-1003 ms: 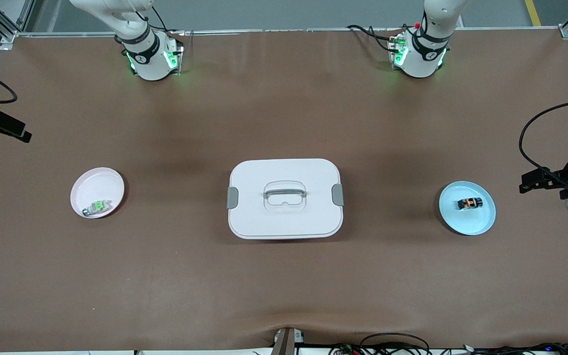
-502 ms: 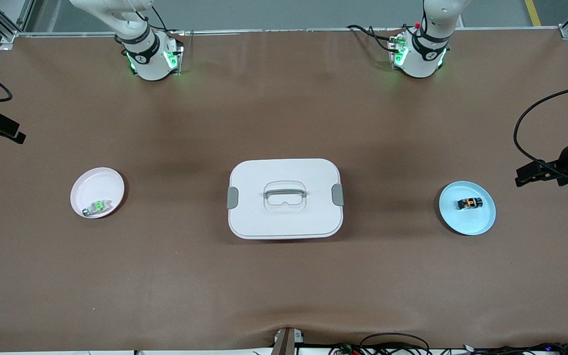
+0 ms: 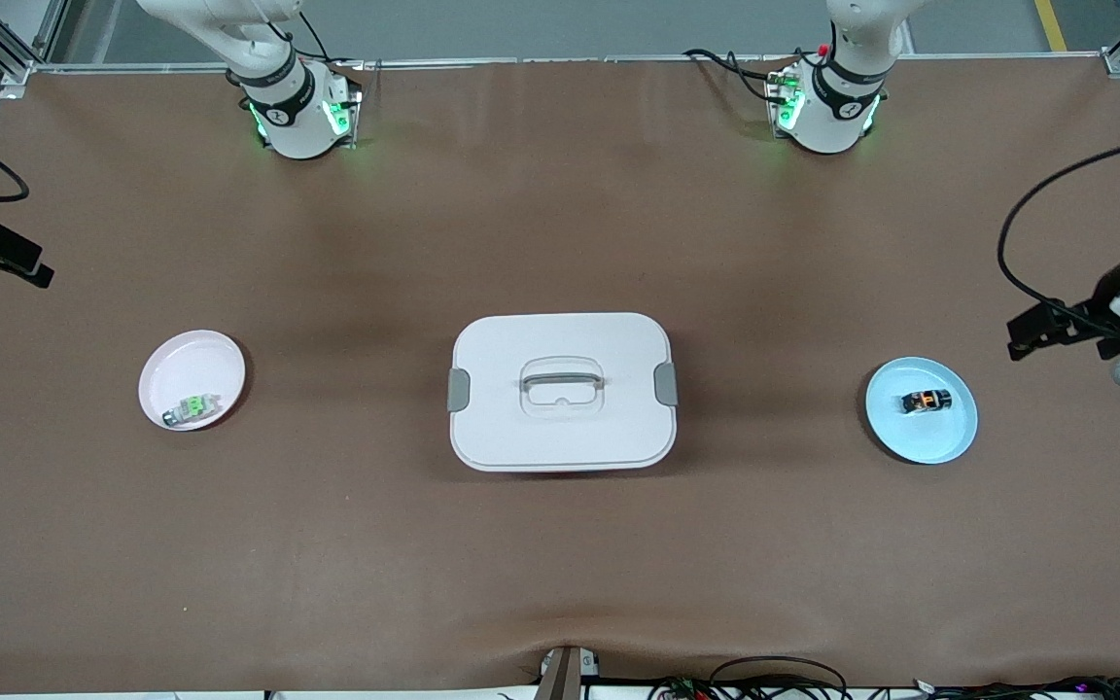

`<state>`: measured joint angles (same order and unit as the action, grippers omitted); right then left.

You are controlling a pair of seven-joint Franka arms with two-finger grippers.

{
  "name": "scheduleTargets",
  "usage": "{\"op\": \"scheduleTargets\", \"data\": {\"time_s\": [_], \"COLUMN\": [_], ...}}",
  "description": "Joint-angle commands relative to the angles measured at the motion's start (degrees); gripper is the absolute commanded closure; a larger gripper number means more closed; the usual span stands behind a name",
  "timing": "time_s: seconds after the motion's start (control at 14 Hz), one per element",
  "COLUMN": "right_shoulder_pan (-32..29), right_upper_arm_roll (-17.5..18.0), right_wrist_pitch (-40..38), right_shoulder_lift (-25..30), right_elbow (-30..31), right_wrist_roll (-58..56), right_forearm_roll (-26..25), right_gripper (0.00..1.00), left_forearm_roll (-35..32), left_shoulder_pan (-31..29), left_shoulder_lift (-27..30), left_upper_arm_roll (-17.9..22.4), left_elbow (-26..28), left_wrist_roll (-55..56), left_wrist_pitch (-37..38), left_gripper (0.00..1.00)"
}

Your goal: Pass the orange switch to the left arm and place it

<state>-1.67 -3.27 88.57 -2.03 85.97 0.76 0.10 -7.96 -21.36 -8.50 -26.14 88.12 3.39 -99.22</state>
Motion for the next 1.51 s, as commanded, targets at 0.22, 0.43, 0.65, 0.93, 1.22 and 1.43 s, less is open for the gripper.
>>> {"op": "scheduleTargets", "data": {"time_s": [0.22,0.43,0.65,0.93,1.22,1.43], "right_shoulder_pan": [-0.44,-0.44,-0.52,-0.52,-0.61,-0.52], "right_upper_arm_roll": [-0.15,-0.24,-0.24,-0.42,-0.42,-0.33], "right_wrist_pitch": [-0.32,0.98,3.71,7.05,6.80,6.62], "right_shoulder_lift": [-0.25,0.71,4.22,8.70,8.89,8.71], "right_elbow": [-0.63,2.17,7.18,13.85,13.87,12.99], "right_wrist_roll": [-3.05,-2.26,-2.26,-2.17,-1.38,0.64], "right_forearm_roll": [-0.63,-0.54,-0.54,0.60,1.04,1.04], "right_gripper": [0.00,0.00,0.00,0.00,0.00,0.00], "left_forearm_roll": [6.72,6.73,6.82,6.82,6.82,6.73], "left_shoulder_pan": [16.16,19.23,21.54,24.52,28.39,28.05], "left_shoulder_lift": [10.86,12.45,13.85,15.88,16.15,16.06], "left_upper_arm_roll": [16.46,18.04,19.81,21.47,26.40,26.49], "left_elbow": [7.14,7.42,7.33,7.33,6.98,6.80], "left_wrist_roll": [-0.58,0.55,0.65,0.82,0.82,0.74], "left_wrist_pitch": [3.68,5.88,7.81,10.89,13.00,13.09], "left_gripper": [0.00,0.00,0.00,0.00,0.00,0.00]}}
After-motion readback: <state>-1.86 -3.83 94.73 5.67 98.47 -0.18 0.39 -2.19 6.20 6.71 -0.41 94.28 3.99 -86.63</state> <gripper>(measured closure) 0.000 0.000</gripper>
